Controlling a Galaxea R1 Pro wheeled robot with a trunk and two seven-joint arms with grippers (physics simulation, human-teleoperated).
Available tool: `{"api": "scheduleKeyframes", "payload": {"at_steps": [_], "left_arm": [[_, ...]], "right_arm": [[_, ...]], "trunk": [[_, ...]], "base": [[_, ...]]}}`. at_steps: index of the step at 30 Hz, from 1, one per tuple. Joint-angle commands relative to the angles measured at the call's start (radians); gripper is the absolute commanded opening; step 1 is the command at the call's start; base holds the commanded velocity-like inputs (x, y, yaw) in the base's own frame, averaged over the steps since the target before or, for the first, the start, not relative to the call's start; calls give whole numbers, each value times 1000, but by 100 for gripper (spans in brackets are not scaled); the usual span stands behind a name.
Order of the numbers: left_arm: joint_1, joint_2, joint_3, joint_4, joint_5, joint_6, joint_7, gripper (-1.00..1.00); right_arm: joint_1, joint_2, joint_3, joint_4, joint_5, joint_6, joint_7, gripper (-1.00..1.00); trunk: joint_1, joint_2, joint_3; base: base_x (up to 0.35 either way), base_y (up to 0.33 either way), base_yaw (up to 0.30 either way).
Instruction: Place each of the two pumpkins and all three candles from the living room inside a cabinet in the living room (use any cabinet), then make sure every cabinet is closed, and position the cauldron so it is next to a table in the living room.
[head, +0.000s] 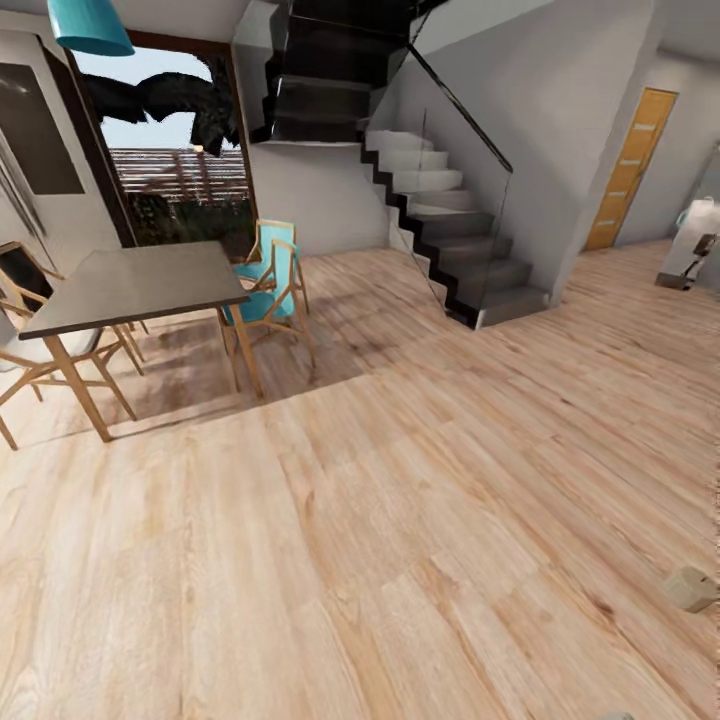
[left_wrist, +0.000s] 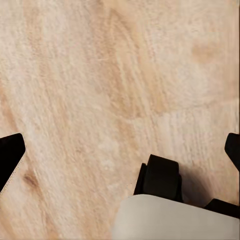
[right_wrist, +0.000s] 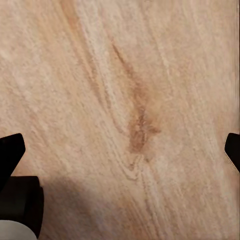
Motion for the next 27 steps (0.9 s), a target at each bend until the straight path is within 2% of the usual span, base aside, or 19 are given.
{"api": "scheduleKeyframes", "payload": {"at_steps": [1,15,27], "left_arm": [[0,0,0,0,0,0,0,100],[0,0,0,0,0,0,0,100],[0,0,0,0,1,0,0,100]], "right_arm": [[0,0,0,0,0,0,0,100],[0,0,-1,0,0,0,1,100],[0,0,-1,0,0,0,1,100]], "trunk": [[0,0,1],[0,0,11],[0,0,20]], "base": [[324,-90,-268],[318,-95,-268],[49,-26,-268]]}}
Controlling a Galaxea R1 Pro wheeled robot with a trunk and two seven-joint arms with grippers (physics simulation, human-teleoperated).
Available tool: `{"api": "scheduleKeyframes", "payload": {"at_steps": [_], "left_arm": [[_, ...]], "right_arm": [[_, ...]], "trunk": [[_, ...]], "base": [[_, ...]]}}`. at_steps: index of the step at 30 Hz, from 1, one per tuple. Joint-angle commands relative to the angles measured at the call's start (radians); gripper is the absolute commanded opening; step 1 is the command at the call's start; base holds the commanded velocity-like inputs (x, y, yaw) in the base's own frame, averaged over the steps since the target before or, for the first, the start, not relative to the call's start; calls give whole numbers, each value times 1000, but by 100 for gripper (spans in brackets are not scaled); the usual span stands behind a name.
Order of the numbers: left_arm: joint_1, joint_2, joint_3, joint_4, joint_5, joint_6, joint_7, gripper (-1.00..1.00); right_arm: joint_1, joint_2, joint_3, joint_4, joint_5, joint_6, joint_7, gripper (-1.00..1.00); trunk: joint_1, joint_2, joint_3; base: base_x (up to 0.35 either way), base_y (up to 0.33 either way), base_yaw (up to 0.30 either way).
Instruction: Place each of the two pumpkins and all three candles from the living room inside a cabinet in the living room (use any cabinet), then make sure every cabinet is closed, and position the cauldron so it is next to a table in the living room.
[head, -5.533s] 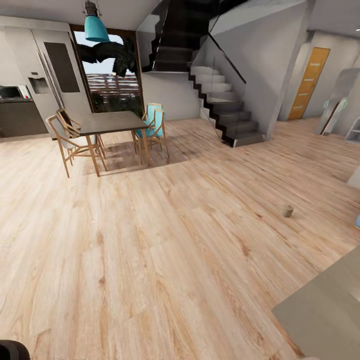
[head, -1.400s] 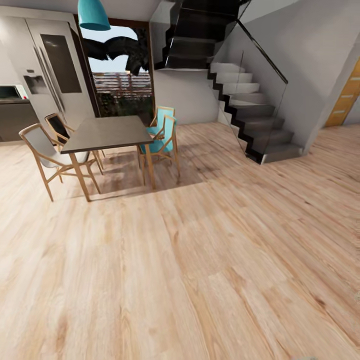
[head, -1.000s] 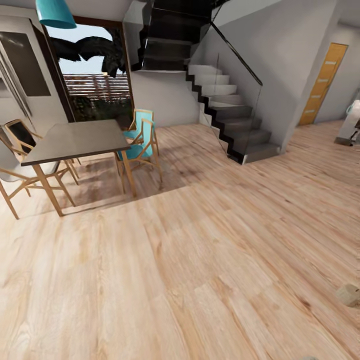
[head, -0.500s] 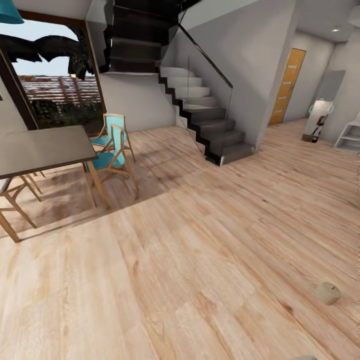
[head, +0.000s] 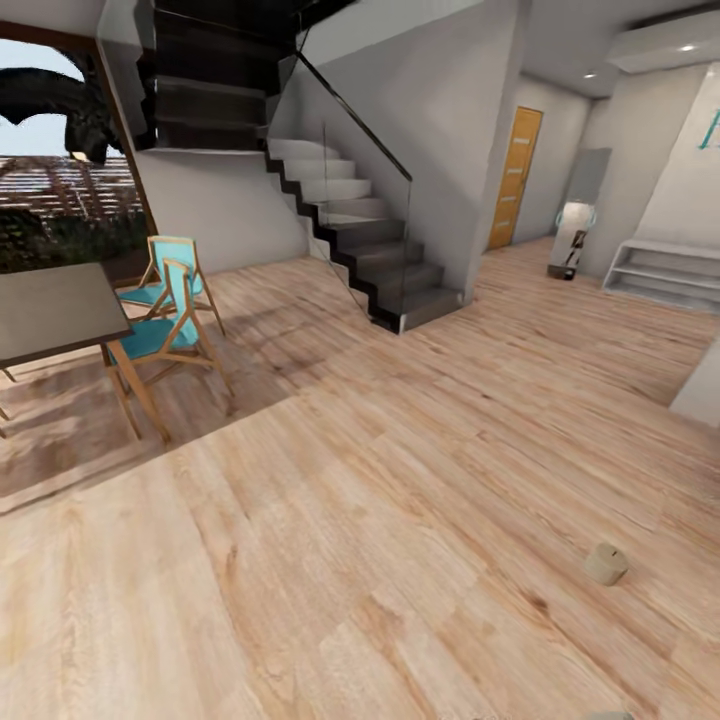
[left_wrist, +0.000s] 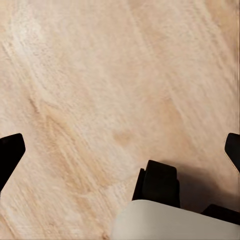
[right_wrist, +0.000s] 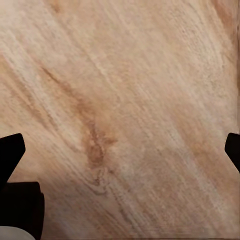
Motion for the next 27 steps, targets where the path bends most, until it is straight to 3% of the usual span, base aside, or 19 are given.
{"api": "scheduleKeyframes", "payload": {"at_steps": [1,27], "left_arm": [[0,0,0,0,0,0,0,100],[0,1,0,0,0,0,0,100]], "right_arm": [[0,0,0,0,0,0,0,100],[0,-2,0,0,-3,0,0,100]], "trunk": [[0,0,1],[0,0,23]], "base": [[2,-1,-268],[8,0,-268]]}}
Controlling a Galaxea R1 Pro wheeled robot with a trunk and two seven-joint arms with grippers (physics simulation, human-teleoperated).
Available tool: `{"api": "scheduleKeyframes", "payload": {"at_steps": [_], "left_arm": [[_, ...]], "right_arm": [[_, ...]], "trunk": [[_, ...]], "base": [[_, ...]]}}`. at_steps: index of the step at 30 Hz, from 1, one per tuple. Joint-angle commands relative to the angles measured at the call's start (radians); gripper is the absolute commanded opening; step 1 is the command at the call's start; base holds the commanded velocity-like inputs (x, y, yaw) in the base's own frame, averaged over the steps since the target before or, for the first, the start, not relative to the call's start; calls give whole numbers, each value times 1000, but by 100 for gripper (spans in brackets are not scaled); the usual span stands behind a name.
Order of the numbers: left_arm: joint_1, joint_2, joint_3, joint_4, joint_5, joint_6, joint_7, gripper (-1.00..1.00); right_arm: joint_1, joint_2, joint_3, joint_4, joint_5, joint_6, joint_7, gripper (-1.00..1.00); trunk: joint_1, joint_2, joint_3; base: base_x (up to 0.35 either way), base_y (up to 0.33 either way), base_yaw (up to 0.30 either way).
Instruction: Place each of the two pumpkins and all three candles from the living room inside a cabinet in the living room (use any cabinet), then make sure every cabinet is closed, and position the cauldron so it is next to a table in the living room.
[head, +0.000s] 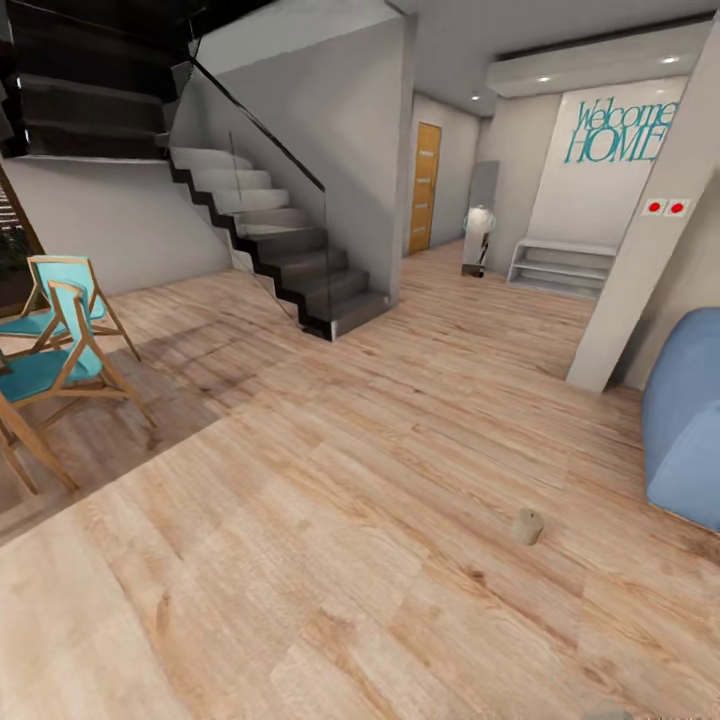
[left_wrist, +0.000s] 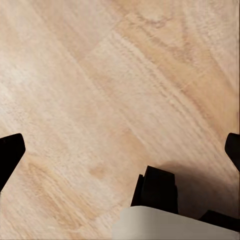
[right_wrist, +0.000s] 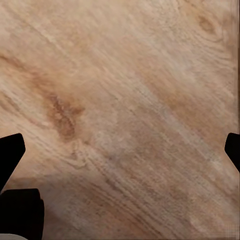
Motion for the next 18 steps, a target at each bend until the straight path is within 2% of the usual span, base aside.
{"api": "scheduleKeyframes", "payload": {"at_steps": [1,10,18], "left_arm": [[0,0,0,0,0,0,0,100],[0,0,0,0,-2,0,0,100],[0,0,0,1,-2,0,0,100]], "right_arm": [[0,0,0,0,0,0,0,100],[0,1,0,0,1,1,0,100],[0,2,0,0,0,3,0,100]], "trunk": [[0,0,1],[0,0,9],[0,0,2]], "base": [[225,0,-268],[313,0,-258],[330,0,-25]]}}
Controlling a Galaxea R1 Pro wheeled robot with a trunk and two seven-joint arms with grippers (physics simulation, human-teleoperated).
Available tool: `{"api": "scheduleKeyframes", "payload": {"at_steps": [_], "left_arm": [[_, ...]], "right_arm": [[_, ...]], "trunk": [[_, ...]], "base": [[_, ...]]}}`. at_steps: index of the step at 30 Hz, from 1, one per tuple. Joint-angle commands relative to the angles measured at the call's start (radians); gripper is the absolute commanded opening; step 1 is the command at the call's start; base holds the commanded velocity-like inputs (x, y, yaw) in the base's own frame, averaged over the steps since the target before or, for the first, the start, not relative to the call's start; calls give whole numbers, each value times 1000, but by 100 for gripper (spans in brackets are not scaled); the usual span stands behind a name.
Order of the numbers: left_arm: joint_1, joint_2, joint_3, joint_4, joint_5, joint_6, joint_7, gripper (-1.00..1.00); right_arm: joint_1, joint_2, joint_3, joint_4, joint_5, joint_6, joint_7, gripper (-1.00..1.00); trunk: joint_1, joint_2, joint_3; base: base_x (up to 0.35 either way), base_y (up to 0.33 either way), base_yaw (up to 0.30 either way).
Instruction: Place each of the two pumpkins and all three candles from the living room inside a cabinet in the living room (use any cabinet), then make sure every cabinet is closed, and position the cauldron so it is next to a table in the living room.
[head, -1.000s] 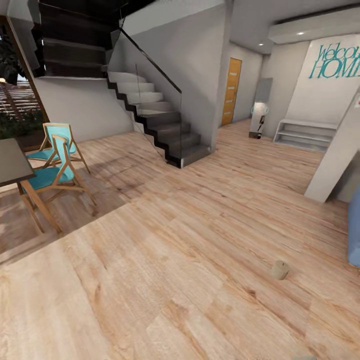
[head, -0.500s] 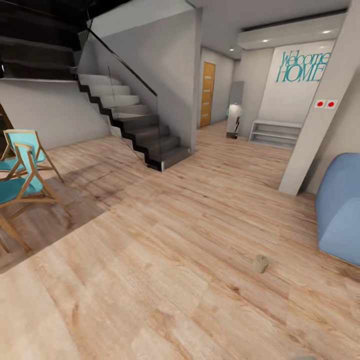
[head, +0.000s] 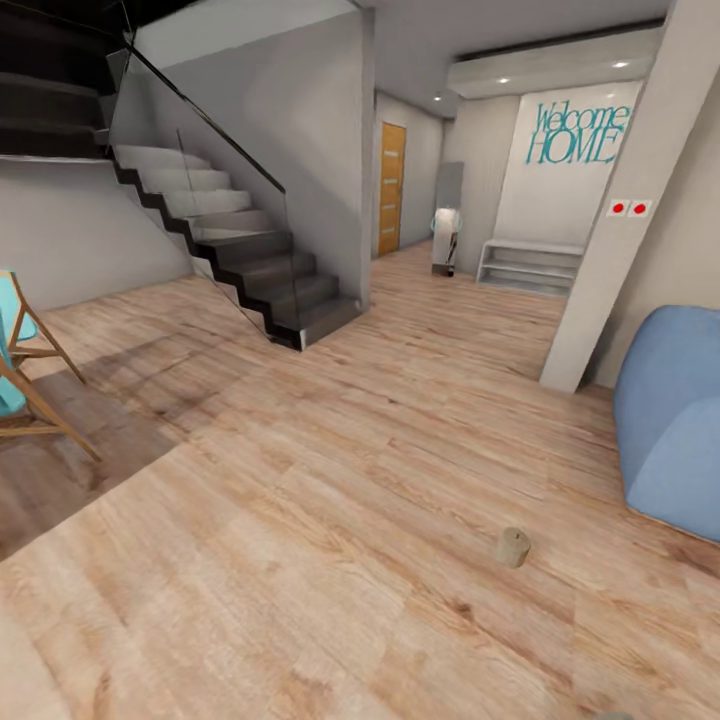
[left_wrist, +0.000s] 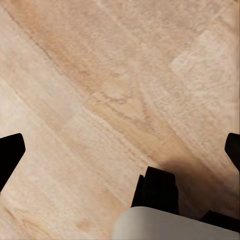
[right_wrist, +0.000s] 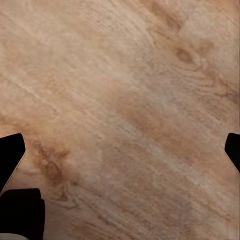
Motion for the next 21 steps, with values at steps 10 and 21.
{"api": "scheduleKeyframes", "payload": {"at_steps": [10,21], "left_arm": [[0,0,0,0,0,0,0,100],[0,0,0,-1,0,0,0,100]], "right_arm": [[0,0,0,0,0,0,0,100],[0,0,0,0,0,-1,0,100]], "trunk": [[0,0,-16],[0,0,-31]], "base": [[330,0,-33],[330,0,-154]]}}
